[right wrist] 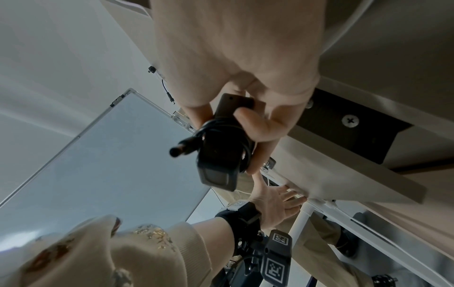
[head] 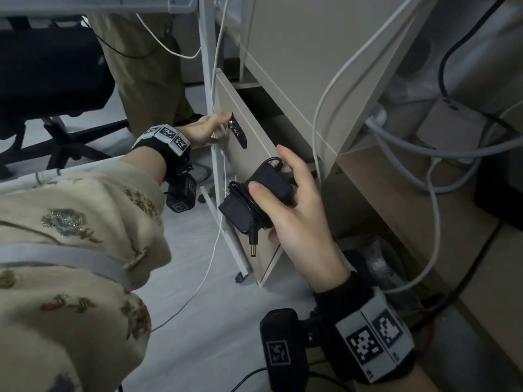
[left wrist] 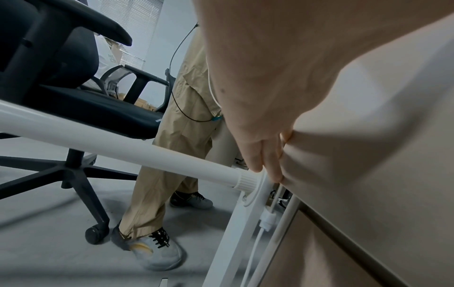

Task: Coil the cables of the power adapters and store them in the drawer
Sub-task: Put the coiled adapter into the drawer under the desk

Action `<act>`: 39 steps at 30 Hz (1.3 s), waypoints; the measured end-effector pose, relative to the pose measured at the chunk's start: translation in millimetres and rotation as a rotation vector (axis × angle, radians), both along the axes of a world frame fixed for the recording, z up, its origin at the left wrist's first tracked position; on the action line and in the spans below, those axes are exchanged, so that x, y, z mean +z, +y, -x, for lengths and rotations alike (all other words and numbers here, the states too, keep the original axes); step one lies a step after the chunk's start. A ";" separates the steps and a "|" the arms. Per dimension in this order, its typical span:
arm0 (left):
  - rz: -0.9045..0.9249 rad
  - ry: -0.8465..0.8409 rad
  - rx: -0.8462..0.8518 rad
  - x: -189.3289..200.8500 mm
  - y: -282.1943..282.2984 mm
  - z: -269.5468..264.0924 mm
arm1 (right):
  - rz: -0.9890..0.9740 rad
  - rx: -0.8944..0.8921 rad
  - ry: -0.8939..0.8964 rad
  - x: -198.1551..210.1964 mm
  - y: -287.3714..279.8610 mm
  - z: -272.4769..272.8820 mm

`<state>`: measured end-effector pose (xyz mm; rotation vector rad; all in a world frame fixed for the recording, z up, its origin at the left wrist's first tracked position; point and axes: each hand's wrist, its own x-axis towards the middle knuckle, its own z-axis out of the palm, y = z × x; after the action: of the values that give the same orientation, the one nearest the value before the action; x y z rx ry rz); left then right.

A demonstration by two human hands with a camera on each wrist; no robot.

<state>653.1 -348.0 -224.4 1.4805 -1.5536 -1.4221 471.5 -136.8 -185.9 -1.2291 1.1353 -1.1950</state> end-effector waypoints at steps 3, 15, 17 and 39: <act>0.018 0.053 0.028 4.7 11.1 0.9 | -0.006 0.042 -0.018 5.7 2.6 -0.9; -0.073 0.228 0.215 -12.6 35.0 -25.1 | 0.081 -0.147 -0.151 39.3 -11.5 -25.8; -0.071 0.218 0.263 -10.1 42.3 -27.9 | 0.041 -0.164 -0.185 39.6 -21.5 -30.8; 0.091 0.223 0.328 1.5 69.9 -121.5 | -0.174 -0.003 0.169 31.5 -61.2 -93.5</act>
<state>774.6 -278.1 -222.9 1.3946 -1.1635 -1.2578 565.0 -198.0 -154.4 -1.2111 1.3371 -0.9862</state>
